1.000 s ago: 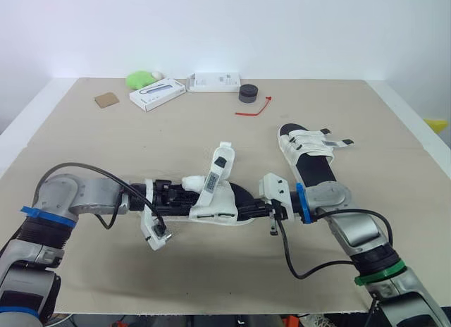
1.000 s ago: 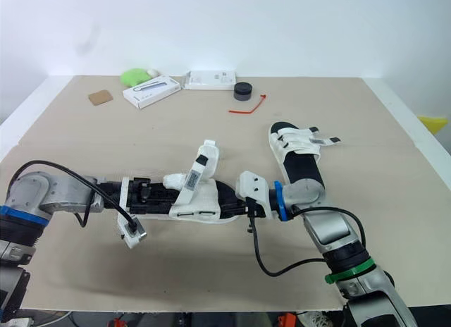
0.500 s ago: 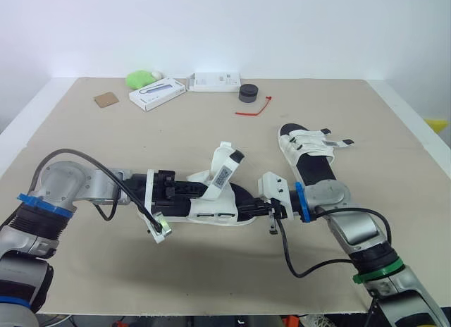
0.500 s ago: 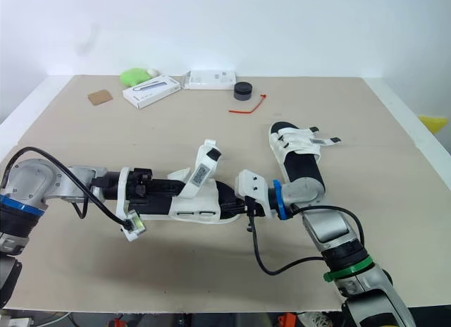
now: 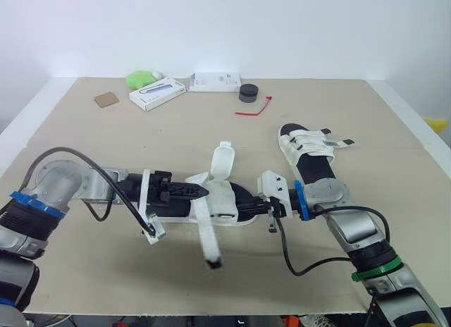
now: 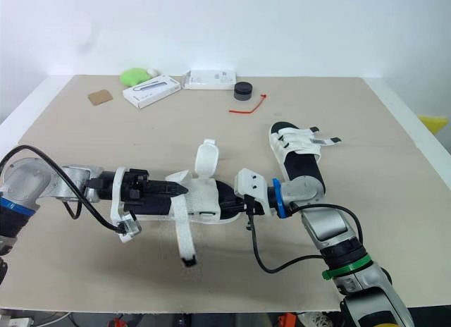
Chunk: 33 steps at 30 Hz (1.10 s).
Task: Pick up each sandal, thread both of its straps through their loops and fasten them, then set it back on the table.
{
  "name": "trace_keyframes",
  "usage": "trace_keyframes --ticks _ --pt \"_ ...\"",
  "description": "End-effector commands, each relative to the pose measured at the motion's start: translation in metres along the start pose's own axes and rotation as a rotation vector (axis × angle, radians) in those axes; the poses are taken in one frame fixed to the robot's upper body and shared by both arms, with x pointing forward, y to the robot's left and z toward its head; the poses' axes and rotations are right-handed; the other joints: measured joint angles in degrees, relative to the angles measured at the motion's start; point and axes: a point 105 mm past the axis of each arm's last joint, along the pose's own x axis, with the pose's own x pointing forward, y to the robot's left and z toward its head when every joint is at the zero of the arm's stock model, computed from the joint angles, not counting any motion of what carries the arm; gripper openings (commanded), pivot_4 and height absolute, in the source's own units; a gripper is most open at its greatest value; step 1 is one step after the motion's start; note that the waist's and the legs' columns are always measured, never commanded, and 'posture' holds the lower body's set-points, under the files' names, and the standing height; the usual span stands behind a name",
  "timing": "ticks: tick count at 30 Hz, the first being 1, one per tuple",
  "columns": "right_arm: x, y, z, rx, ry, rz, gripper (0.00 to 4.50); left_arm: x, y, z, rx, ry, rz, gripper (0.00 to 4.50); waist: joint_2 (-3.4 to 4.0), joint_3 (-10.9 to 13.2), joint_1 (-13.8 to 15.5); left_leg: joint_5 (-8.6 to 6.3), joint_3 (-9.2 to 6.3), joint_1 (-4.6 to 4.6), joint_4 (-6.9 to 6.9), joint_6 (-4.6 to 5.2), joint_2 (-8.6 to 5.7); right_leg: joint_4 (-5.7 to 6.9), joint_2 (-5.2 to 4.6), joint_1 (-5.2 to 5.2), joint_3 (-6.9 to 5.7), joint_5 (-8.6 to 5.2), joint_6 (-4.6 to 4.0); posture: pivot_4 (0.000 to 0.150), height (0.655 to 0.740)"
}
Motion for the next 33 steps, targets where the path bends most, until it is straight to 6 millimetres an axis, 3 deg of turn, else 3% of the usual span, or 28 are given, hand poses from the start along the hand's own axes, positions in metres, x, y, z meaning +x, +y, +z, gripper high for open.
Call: trace_keyframes --ticks 1,10,15,20,27,31,33 --pt "0.001 0.0 0.009 -0.041 -0.016 0.015 0.0 -0.002 0.007 -0.005 0.003 0.007 0.026 0.03 0.0 0.0 0.0 0.0 0.0 0.0 0.0 0.0 0.0 0.0 0.0 0.0 0.0 0.0 0.0 0.15 0.74" --pt "0.001 0.0 0.009 -0.044 -0.014 0.018 0.0 -0.005 -0.002 0.005 -0.359 0.018 0.024 0.03 0.0 0.0 0.0 0.0 0.13 0.02 0.0 0.0 0.01 0.02 0.02 0.0 0.0 0.0 -0.01 0.15 0.74" --pt "0.002 0.0 0.008 -0.045 -0.013 0.027 0.0 -0.005 0.004 0.007 -0.555 0.012 0.032 1.34 0.0 0.0 0.0 0.0 0.1 0.02 0.0 0.0 0.01 0.01 0.02 -0.01 0.01 0.0 0.0 0.15 0.74" --pt "0.002 0.0 0.009 -0.047 -0.015 0.03 0.0 -0.006 0.013 0.003 -0.745 0.048 0.037 3.51 0.0 0.0 0.0 0.0 0.1 0.02 0.01 0.0 0.02 0.02 0.07 -0.02 0.03 -0.05 0.08 0.15 0.74" --pt "0.001 0.001 0.008 -0.046 -0.014 0.035 0.0 -0.021 0.017 0.024 -0.99 0.046 -0.044 3.51 0.01 0.0 -0.1 -0.01 0.08 0.05 0.01 0.02 0.12 0.03 0.2 -0.04 0.08 -0.21 0.22 0.15 0.74" --pt "0.001 0.0 0.008 -0.045 -0.014 0.034 0.0 -0.034 0.02 0.027 -1.226 0.117 -0.009 3.51 0.02 0.0 -0.1 -0.01 0.09 0.08 0.01 0.02 0.18 0.03 0.25 -0.04 0.08 -0.25 0.23 0.15 0.74" --pt "0.0 -0.001 0.007 -0.045 -0.011 0.034 0.0 -0.041 0.021 0.03 -1.489 0.162 0.022 3.51 0.0 0.0 -0.1 -0.02 0.08 0.08 0.01 0.02 0.22 0.04 0.3 -0.04 0.07 -0.28 0.22 0.15 0.74"
